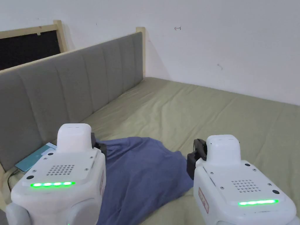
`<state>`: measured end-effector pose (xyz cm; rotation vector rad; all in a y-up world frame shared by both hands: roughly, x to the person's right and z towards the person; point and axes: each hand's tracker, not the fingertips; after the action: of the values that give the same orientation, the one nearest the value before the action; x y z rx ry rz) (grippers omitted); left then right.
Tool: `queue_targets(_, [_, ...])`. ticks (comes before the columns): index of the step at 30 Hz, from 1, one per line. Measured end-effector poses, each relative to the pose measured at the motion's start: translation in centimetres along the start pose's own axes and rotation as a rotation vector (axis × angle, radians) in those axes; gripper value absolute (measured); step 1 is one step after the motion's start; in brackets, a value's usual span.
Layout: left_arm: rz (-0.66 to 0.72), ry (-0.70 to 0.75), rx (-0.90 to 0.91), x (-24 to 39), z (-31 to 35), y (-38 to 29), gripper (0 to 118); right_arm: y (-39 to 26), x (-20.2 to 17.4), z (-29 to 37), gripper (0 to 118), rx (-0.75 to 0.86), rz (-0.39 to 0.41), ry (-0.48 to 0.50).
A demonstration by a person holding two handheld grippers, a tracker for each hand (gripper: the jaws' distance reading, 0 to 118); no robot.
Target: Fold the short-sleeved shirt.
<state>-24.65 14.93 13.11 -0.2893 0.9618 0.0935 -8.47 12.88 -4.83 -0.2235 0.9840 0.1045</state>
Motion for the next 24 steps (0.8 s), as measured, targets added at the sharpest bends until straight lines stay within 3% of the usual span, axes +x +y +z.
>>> queue_targets(3, [-0.008,0.018,-0.018,1.2,-3.0,-1.4,1,-0.6,1.1,-0.5,1,-0.031,-0.027,-0.02])
queue_targets(4, [-0.019,-0.014,-0.065,1.5,-4.1,-1.7,11,-0.8,1.4,-0.6,1,-0.04,-0.03,-0.032])
queue_targets(6, [-0.016,-0.046,-0.129,2.4,-6.2,-2.5,66,-1.2,2.1,-0.9,1,-0.06,-0.033,-0.051])
queue_targets(9, [-0.04,-0.109,-0.243,4.0,-9.7,-3.9,89,-1.8,3.0,-1.8,1,-0.108,-0.052,-0.082])
queue_targets(10, [-0.049,-0.115,-0.253,4.5,-10.7,-4.4,104,-2.2,3.4,-2.1,1,-0.118,-0.069,-0.086])
queue_targets(11, [-0.045,-0.132,-0.273,4.8,-11.9,-5.0,111,-2.5,3.8,-2.5,1,-0.135,-0.085,-0.09])
queue_targets(18, [-0.048,-0.234,-0.521,8.4,-20.4,-8.9,111,-4.7,5.3,-5.7,1,-0.236,-0.092,-0.134])
queue_targets(22, [0.053,-0.355,-0.658,10.9,-24.7,-11.6,111,-6.1,6.2,-7.1,1,-0.294,-0.13,-0.147])
queue_targets(23, [0.047,-0.34,-0.719,8.5,-19.2,-9.6,111,-6.4,6.5,-7.4,1,-0.305,-0.136,-0.148])
queue_targets(24, [0.014,-0.332,-0.768,8.4,-19.1,-9.7,111,-6.6,6.7,-7.5,1,-0.313,-0.139,-0.149])
